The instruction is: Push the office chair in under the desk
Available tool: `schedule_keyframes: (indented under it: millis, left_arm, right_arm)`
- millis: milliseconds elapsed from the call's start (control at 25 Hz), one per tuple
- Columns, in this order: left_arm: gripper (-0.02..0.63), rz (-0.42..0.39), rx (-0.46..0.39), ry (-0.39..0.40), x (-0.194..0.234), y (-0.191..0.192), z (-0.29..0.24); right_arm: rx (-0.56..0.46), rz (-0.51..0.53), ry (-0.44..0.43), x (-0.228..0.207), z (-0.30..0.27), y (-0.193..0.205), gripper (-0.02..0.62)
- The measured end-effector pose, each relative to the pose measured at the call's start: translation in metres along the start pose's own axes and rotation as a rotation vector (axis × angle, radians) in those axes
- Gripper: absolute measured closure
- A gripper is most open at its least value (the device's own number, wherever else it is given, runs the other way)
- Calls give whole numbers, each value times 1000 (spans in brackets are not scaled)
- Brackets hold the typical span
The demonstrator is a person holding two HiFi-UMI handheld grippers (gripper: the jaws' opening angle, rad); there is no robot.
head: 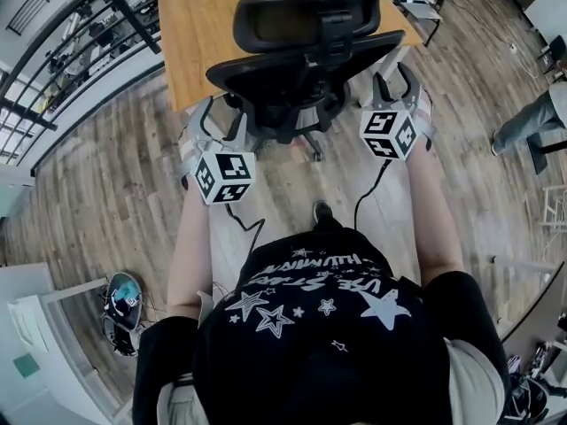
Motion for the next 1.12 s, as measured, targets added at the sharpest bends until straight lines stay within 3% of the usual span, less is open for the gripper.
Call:
schedule_keyframes:
  millis: [360,720,960,1120]
  left_arm:
    - [361,86,-108,77,-20,21,76]
    - [504,135,-183,97,-48,34,133]
    - [576,153,-178,131,-60,37,159]
    - [581,188,-170,150,-62,41,167]
  right_arm:
    - [26,-164,-11,37,86,-2,449]
    - [58,-300,1,67,164,7,592]
    - [30,-374,3,73,204,16,592]
    - [32,-414,-17,74,214,15,592]
Point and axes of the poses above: the fingertips, and each gripper's own axes: z backward along the fingers, x to its left, y out of its underside, the point moved 8 cm from there along z, backward along the fingers, and after that the axes turned 14 degrees about -z, right-handed, at the moved point
